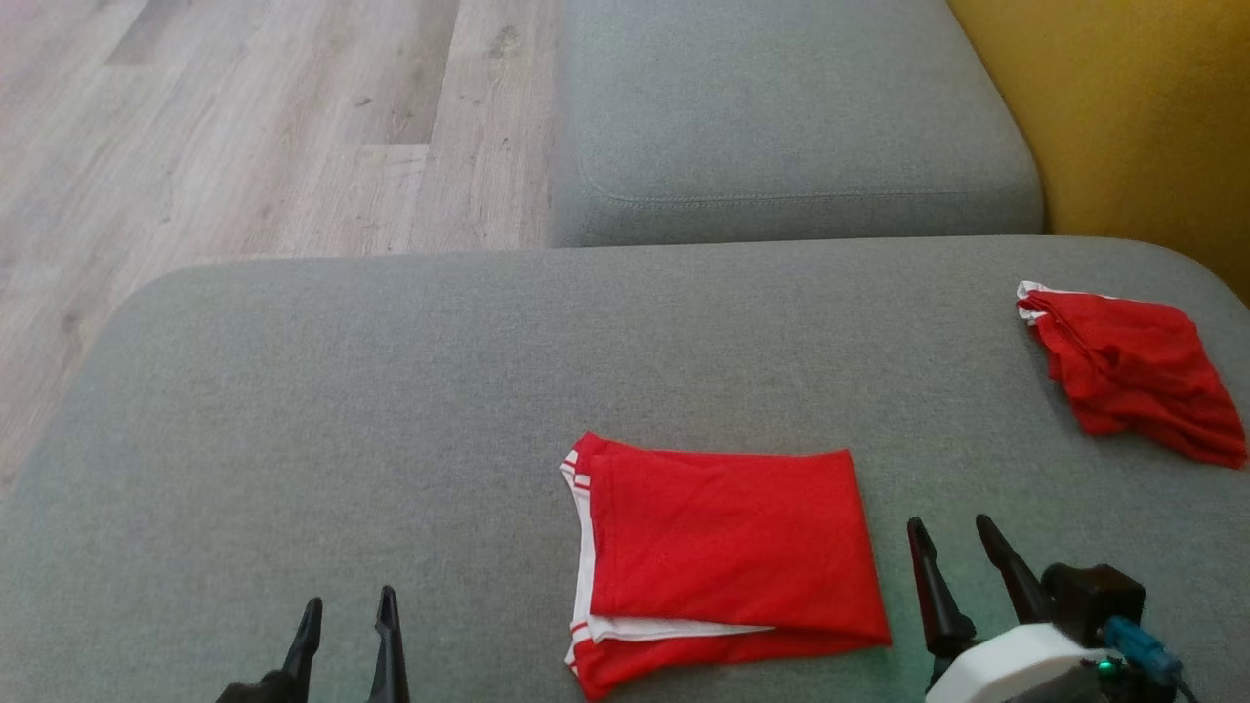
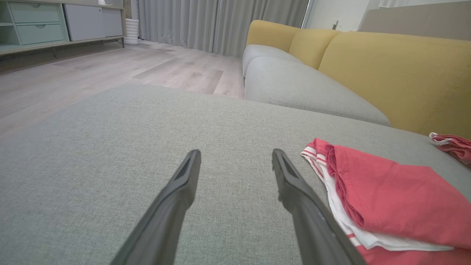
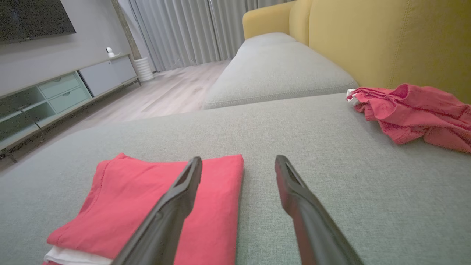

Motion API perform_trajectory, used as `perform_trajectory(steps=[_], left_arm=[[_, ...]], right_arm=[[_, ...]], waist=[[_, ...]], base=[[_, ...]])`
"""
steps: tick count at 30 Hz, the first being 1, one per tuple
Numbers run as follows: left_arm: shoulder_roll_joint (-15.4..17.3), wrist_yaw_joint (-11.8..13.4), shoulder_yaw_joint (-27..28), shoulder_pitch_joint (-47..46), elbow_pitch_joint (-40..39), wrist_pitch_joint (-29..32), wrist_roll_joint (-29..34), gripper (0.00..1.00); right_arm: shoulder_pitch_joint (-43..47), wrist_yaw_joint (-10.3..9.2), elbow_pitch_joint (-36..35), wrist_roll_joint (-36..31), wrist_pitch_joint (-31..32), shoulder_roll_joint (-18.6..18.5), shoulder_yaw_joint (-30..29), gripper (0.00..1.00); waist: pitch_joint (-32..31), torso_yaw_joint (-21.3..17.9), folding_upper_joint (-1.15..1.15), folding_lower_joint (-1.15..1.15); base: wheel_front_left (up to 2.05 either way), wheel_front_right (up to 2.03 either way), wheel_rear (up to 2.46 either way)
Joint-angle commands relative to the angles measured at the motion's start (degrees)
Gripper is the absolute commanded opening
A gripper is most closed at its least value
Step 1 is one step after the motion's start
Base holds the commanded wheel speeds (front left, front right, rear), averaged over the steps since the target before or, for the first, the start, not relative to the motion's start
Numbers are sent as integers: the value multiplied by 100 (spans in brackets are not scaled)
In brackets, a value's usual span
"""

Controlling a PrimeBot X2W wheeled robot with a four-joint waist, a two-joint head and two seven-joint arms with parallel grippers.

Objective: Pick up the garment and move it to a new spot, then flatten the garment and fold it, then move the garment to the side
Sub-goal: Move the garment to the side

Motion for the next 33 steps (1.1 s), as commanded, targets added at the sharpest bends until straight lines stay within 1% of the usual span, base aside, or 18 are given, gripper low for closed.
perform_trajectory(steps=[1, 4, 10, 16, 21, 26, 30, 31, 32, 33], left_arm=[[79, 35, 231, -315, -196, -76, 58, 100], [70, 37, 221, -348, -208, -77, 71, 100], [44, 28, 183, -449, -227, -75, 113, 100], [26, 4, 143, -542, -289, -74, 165, 100], [27, 18, 147, -593, -307, -73, 185, 100], [33, 47, 143, -586, -340, -70, 195, 100], [37, 43, 146, -597, -337, -70, 190, 100], [37, 40, 145, -603, -332, -70, 188, 100], [38, 36, 142, -610, -327, -70, 187, 100], [38, 31, 134, -619, -320, -70, 189, 100]], right_arm=[[-229, 37, -169, -55, 39, -24, 64, 100], [-383, 37, -158, -142, 282, -24, -33, 100], [-1022, 37, -65, -301, 1050, -24, -227, 100], [-1489, 37, 682, -307, 1779, -24, -429, 100], [-1661, 37, 1415, -61, 1997, -24, -528, 100], [-1799, 37, 1935, 73, 2015, -24, -371, 100], [-1899, 37, 2188, 152, 2042, -24, -181, 100], [-1936, 37, 2264, 171, 2053, -24, -103, 78], [-1971, 37, 2323, 201, 2049, -24, -27, 47], [-2006, 37, 2372, 248, 2035, -24, 44, 33]], waist=[[16, 13, 0, 0], [69, 44, 0, 0], [177, 161, 0, 0], [343, 419, 0, 0], [526, 680, 0, 0], [685, 825, 0, 0], [739, 853, 0, 0], [752, 855, 0, 0], [762, 852, 0, 0], [769, 845, 0, 0]], base=[[0, 0, 0], [0, 0, 0], [0, 0, 0], [0, 0, 0], [0, 0, 0], [0, 0, 0], [0, 0, 0], [0, 0, 0], [0, 0, 0], [0, 0, 0]])
